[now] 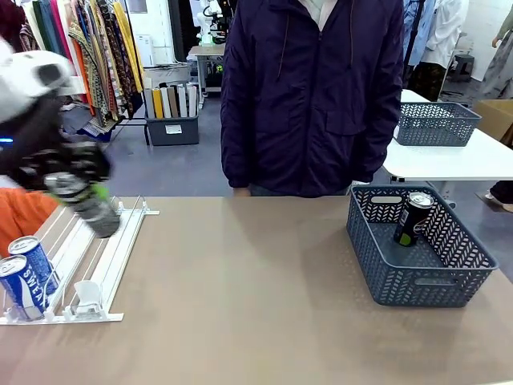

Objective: Retrieve and store the cans from the dispenser.
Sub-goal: Pick up the last remaining can from one row of the Automatic Can Dispenser and place it in the middle of the table.

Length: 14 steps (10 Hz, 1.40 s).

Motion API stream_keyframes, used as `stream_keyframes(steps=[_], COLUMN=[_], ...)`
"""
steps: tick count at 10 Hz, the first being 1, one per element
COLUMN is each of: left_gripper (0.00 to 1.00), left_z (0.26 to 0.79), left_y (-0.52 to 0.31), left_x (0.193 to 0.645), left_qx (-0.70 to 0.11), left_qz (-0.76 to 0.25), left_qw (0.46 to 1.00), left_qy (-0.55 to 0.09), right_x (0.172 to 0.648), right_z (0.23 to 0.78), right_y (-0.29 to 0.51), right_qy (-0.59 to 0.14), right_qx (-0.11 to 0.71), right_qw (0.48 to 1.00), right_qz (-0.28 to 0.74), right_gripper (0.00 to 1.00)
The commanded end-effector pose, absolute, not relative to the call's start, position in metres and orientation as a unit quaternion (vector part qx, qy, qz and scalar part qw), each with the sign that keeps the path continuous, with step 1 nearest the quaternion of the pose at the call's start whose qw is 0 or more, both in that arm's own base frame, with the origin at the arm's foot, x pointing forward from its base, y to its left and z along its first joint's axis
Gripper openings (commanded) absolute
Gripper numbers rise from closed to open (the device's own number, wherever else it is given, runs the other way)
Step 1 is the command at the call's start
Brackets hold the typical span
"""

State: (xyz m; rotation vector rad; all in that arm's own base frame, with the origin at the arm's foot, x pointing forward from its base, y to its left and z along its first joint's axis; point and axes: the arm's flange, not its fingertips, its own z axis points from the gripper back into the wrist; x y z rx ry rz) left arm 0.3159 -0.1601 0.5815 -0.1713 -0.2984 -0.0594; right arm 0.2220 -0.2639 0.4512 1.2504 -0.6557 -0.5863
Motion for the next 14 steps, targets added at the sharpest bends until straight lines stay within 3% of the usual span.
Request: stream_keyframes(steps=[1, 5, 7, 12, 13, 14], left_gripper=[0.00, 0.00, 0.00, 0.00, 0.21, 0.81], left_z=[0.572, 0.475, 0.440, 0.404, 0.402, 0.403], left_y=[-0.248, -0.415, -0.442, -0.449, -0.448, -0.448], left_x=[0.357, 0.375, 0.378, 0.384, 0.384, 0.386], left_qx=[-0.102, -0.047, -0.014, 0.008, 0.009, 0.013], left_qz=[-0.128, -0.274, -0.317, -0.316, -0.311, -0.307], left_qw=[0.976, 0.958, 0.946, 0.948, 0.950, 0.951], left_qy=[-0.141, -0.078, -0.064, -0.037, -0.034, -0.036], right_x=[0.222, 0.222, 0.222, 0.222, 0.222, 0.222], right_z=[0.452, 0.452, 0.452, 0.452, 0.452, 0.452], right_y=[-0.266, -0.266, -0.266, -0.266, -0.266, -0.266], right_qy=[-0.305, -0.305, -0.305, -0.305, -0.305, -0.305], right_qx=[0.564, 0.564, 0.564, 0.564, 0.564, 0.564], right_qw=[0.725, 0.725, 0.725, 0.725, 0.725, 0.725], right_qz=[-0.254, -0.254, -0.254, -0.254, -0.254, -0.254], right_gripper=[1.00, 1.00, 1.00, 1.00, 1.00, 1.00])
